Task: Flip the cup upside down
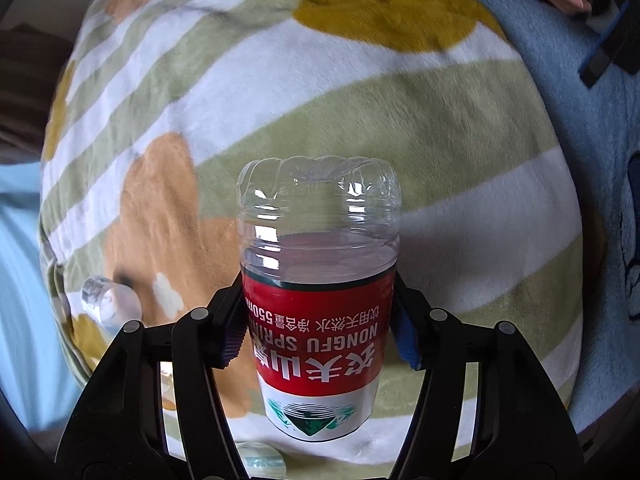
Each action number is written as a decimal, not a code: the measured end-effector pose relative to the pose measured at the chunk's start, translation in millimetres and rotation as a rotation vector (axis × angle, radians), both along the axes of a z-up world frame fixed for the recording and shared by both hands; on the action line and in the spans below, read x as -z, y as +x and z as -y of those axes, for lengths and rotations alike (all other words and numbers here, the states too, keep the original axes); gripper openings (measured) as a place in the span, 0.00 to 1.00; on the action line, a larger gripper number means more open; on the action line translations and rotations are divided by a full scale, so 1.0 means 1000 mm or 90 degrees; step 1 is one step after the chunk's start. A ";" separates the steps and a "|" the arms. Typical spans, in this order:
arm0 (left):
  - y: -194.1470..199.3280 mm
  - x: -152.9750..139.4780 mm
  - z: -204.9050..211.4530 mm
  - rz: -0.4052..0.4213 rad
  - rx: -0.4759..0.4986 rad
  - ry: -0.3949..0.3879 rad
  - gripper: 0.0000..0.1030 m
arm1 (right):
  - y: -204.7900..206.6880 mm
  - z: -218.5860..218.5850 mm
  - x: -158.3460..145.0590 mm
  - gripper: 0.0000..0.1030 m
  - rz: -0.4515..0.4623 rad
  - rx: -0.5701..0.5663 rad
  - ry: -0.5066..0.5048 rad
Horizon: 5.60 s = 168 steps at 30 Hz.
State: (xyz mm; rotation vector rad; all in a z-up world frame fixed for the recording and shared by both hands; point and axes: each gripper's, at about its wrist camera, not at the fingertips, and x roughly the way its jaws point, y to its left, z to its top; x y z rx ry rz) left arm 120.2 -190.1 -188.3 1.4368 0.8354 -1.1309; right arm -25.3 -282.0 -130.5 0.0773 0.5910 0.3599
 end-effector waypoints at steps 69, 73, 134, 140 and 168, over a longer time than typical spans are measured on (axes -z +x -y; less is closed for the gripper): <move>0.022 -0.022 -0.066 0.051 -0.772 -0.464 0.93 | -0.001 -0.012 -0.011 1.00 -0.003 -0.056 0.003; 0.017 -0.030 -0.071 0.061 -0.770 -0.492 1.00 | 0.001 -0.013 -0.010 1.00 -0.004 -0.055 0.002; -0.122 -0.193 -0.206 0.395 -0.812 -0.809 1.00 | 0.008 -0.073 -0.168 1.00 0.221 0.173 -0.069; -0.121 -0.190 -0.205 0.394 -0.815 -0.804 1.00 | 0.008 -0.073 -0.168 1.00 0.220 0.172 -0.068; -0.116 -0.186 -0.211 0.397 -0.827 -0.800 1.00 | 0.007 -0.077 -0.167 1.00 0.213 0.174 -0.062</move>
